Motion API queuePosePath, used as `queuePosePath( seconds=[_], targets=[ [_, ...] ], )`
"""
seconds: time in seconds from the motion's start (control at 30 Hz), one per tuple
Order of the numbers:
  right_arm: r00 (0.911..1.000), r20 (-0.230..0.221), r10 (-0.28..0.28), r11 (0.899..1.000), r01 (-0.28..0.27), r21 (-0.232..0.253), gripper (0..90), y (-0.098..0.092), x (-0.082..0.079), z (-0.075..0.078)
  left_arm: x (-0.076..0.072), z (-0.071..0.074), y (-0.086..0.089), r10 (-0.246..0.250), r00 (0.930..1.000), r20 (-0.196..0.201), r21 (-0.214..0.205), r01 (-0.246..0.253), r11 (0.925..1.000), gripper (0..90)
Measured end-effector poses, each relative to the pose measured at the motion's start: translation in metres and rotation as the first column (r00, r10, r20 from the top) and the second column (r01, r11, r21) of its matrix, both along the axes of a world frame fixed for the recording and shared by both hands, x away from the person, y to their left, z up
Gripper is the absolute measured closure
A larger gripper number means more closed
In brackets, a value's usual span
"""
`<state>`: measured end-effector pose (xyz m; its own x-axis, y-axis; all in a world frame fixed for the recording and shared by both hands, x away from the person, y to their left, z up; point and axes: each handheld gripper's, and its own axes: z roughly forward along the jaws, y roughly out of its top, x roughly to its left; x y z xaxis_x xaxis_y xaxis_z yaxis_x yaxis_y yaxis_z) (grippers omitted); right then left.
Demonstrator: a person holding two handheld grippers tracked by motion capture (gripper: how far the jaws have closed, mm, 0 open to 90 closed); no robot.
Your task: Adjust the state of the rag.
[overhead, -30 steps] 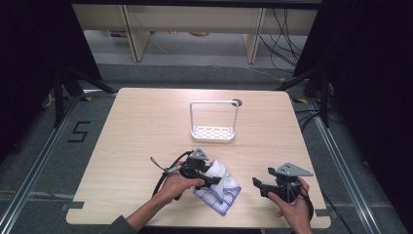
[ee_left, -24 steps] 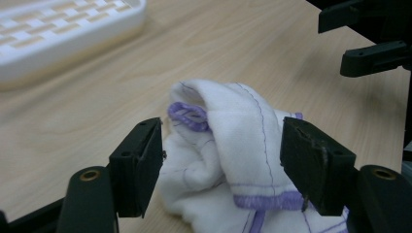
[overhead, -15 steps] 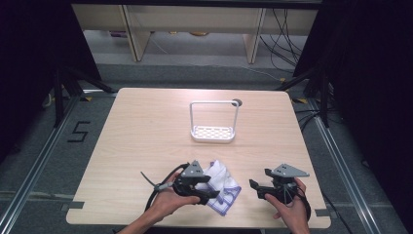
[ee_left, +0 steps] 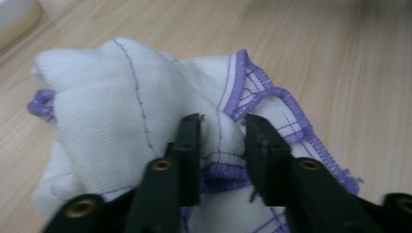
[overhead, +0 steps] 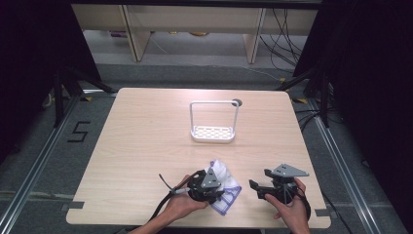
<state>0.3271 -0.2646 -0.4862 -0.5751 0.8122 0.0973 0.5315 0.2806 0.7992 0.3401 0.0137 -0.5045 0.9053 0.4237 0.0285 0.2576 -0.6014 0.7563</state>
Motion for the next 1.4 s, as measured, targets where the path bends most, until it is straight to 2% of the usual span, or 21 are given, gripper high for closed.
queuePosePath(
  seconds=[0.13,0.17,0.23,0.27,0.3,0.43,0.47,0.53,0.57,0.6,0.67,0.73,0.77,0.87,1.0,1.1,1.17,1.2,1.23,1.33,1.4],
  targets=[
    [0.9989,-0.045,0.009,1.0,-0.009,0.009,25.8,-0.001,0.0,0.001,0.0,0.003,0.002,-0.014,0.9998,0.016,-0.007,0.014,0.9999,83.1],
    [0.9985,-0.047,-0.029,0.999,0.03,0.015,25.8,0.001,-0.003,0.001,0.002,0.012,0.004,-0.005,1.0,-0.008,-0.06,0.005,0.9982,83.2],
    [0.9999,-0.007,-0.011,1.0,0.01,-0.009,25.8,-0.002,-0.001,0.001,0.008,0.025,0.012,-0.006,0.9998,-0.019,-0.136,0.003,0.9907,83.1],
    [0.9989,-0.042,-0.023,1.0,0.023,0.015,25.9,0.0,-0.003,0.002,0.013,0.032,0.018,-0.01,0.9997,-0.025,-0.162,0.005,0.9868,83.1],
    [0.9999,-0.006,-0.009,1.0,0.009,-0.003,25.9,-0.002,-0.001,0.001,0.018,0.039,0.025,-0.001,0.9994,-0.033,-0.181,-0.005,0.9835,83.1],
    [1.0,0.0,-0.006,1.0,0.006,-0.008,28.0,-0.001,-0.002,0.002,0.043,0.053,0.051,0.08,0.9946,-0.065,-0.249,-0.094,0.9639,82.9],
    [0.9992,-0.037,-0.018,0.999,0.02,0.03,28.5,0.002,-0.004,0.002,0.049,0.051,0.055,0.092,0.9929,-0.076,-0.26,-0.109,0.9596,82.9],
    [0.9991,-0.043,-0.008,1.0,0.009,0.023,29.4,0.002,-0.004,0.003,0.055,0.049,0.06,0.115,0.9901,-0.081,-0.262,-0.132,0.9561,82.6],
    [0.9999,-0.002,0.011,1.0,-0.011,0.021,29.7,0.003,-0.003,0.003,0.067,0.042,0.067,0.143,0.9822,-0.122,-0.277,-0.172,0.9455,82.4],
    [0.9999,-0.01,0.004,0.999,-0.004,0.039,29.9,0.005,-0.004,0.003,0.067,0.042,0.067,0.143,0.9822,-0.122,-0.277,-0.172,0.9455,82.0],
    [0.9993,-0.034,0.013,0.999,-0.011,0.045,30.1,0.007,-0.005,0.004,0.079,0.035,0.07,0.168,0.9736,-0.154,-0.293,-0.208,0.9333,81.2],
    [0.9992,0.012,0.038,0.999,-0.039,0.034,30.2,0.01,-0.003,0.004,0.087,0.028,0.066,0.16,0.9709,-0.178,-0.312,-0.21,0.9266,80.4],
    [0.9992,-0.025,0.031,0.998,-0.029,0.047,30.4,0.013,-0.006,0.006,0.089,0.027,0.063,0.156,0.9712,-0.18,-0.305,-0.206,0.9297,80.4],
    [0.9975,0.016,0.069,0.997,-0.069,0.041,30.7,0.017,-0.005,0.006,0.092,0.026,0.051,0.145,0.9742,-0.173,-0.292,-0.191,0.9369,80.3],
    [0.9971,0.008,0.076,0.996,-0.076,0.042,30.8,0.021,-0.007,0.007,0.098,0.025,0.043,0.151,0.9714,-0.183,-0.298,-0.201,0.9331,78.6],
    [0.997,0.016,0.076,0.996,-0.077,0.037,30.9,0.021,-0.007,0.007,0.103,0.022,0.041,0.169,0.9663,-0.194,-0.299,-0.222,0.9281,71.7],
    [0.9967,0.013,0.08,0.996,-0.081,0.031,31.0,0.022,-0.006,0.007,0.105,0.024,0.044,0.196,0.9583,-0.208,-0.324,-0.257,0.9107,55.6],
    [0.9959,0.014,0.09,0.995,-0.09,0.039,31.8,0.024,-0.005,0.007,0.104,0.028,0.05,0.214,0.9487,-0.233,-0.339,-0.285,0.8965,42.0],
    [0.9954,0.017,0.094,0.995,-0.095,0.034,32.6,0.024,-0.005,0.008,0.102,0.031,0.055,0.22,0.9448,-0.243,-0.344,-0.296,0.8913,39.1],
    [0.9918,0.022,0.126,0.992,-0.126,0.019,34.9,0.029,-0.004,0.009,0.086,0.039,0.069,0.225,0.9461,-0.233,-0.357,-0.298,0.8849,37.4],
    [0.9933,0.013,0.115,0.993,-0.115,0.028,35.8,0.031,-0.006,0.01,0.078,0.041,0.074,0.224,0.9478,-0.227,-0.348,-0.294,0.8903,37.9]
  ],
)
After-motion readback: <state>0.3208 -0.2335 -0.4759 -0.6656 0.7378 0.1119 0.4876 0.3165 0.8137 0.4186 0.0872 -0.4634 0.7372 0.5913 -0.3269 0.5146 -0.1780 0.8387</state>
